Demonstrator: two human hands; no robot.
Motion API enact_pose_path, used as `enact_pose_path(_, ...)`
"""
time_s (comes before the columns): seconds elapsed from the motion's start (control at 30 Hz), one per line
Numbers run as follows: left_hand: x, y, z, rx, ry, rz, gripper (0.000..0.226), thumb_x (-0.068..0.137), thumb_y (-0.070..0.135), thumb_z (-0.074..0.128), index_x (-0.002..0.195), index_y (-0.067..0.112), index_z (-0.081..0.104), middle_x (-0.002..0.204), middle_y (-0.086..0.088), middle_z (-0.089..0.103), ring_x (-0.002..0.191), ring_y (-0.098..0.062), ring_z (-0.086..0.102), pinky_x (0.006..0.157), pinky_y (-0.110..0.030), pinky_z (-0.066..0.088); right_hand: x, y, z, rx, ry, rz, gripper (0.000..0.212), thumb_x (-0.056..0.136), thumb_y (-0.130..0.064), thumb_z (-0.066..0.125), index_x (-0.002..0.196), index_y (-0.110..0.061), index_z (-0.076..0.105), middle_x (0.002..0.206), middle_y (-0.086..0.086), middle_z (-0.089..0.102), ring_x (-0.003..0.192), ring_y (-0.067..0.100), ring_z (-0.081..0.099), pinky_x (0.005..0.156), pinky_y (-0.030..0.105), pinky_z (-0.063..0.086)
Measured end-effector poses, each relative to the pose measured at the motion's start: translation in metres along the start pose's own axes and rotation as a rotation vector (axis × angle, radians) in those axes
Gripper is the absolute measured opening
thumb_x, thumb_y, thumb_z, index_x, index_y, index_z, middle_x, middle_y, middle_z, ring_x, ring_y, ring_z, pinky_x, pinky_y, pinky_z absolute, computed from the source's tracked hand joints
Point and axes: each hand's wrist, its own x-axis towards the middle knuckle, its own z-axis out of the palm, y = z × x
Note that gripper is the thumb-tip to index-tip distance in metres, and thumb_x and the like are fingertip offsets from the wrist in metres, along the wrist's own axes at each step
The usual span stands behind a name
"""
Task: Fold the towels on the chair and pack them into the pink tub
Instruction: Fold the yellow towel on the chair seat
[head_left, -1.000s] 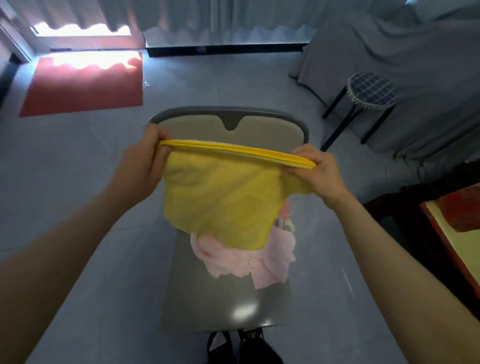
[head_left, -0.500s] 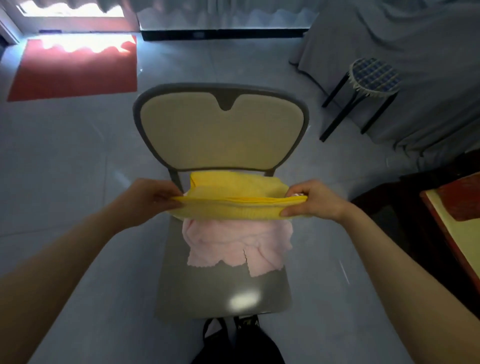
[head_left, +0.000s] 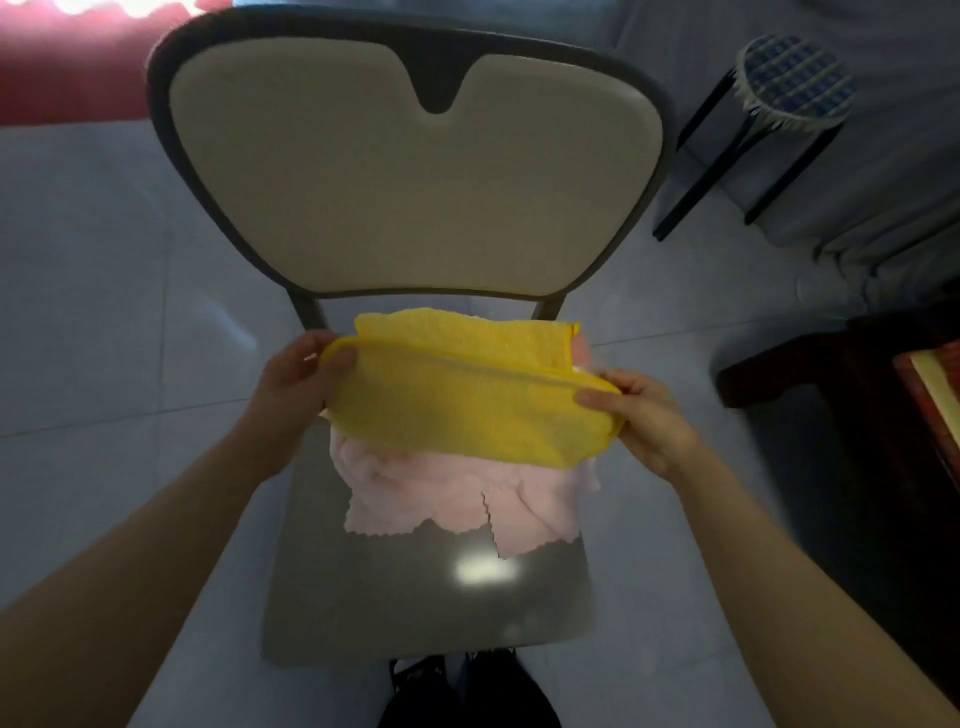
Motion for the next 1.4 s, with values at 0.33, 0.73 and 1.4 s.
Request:
enact_pose_path(0.33, 0.082, -0.006, 0.042, 0.037, 0.407, -0.010, 0.017, 0.089, 0.029, 0.062, 0.097, 0.015, 0.062, 0.085, 0.001, 0.058, 0.088, -0.020, 0.049, 0.076, -0.033, 0.041, 0.076, -0.009, 0.035, -0.042, 0.380, -0.102, 0.015, 0.078, -0.014, 0.075, 0.090, -0.010, 0.066, 0.081, 0.001, 0.063, 0.076, 0.017, 0.058, 0.066, 0.029, 0.049)
enact_pose_path(0.73, 0.095, -0.031, 0.033, -0.040, 0.219, -0.444, 0.069, 0.074, 0.047, 0.074, 0.127, 0.009, 0.051, 0.120, -0.006, 0.059, 0.109, -0.027, 0.055, 0.099, -0.048, 0.045, 0.096, 0.011, 0.041, -0.328, 0.477, 0.080, 0.063, 0.069, -0.036, 0.082, 0.118, -0.016, 0.050, 0.110, 0.001, 0.055, 0.102, 0.020, 0.054, 0.092, 0.038, 0.047)
enact_pose_path(1.4, 0.062, -0.053, 0.018, 0.194, 0.170, -0.274, 0.060, 0.080, 0.047, 0.067, 0.127, 0.013, 0.053, 0.120, -0.007, 0.058, 0.108, -0.028, 0.054, 0.095, -0.050, 0.046, 0.061, 0.042, 0.037, -0.406, 0.362, 0.003, 0.038, 0.085, -0.037, 0.066, 0.111, -0.013, 0.054, 0.099, 0.003, 0.056, 0.094, 0.023, 0.053, 0.072, 0.031, 0.046)
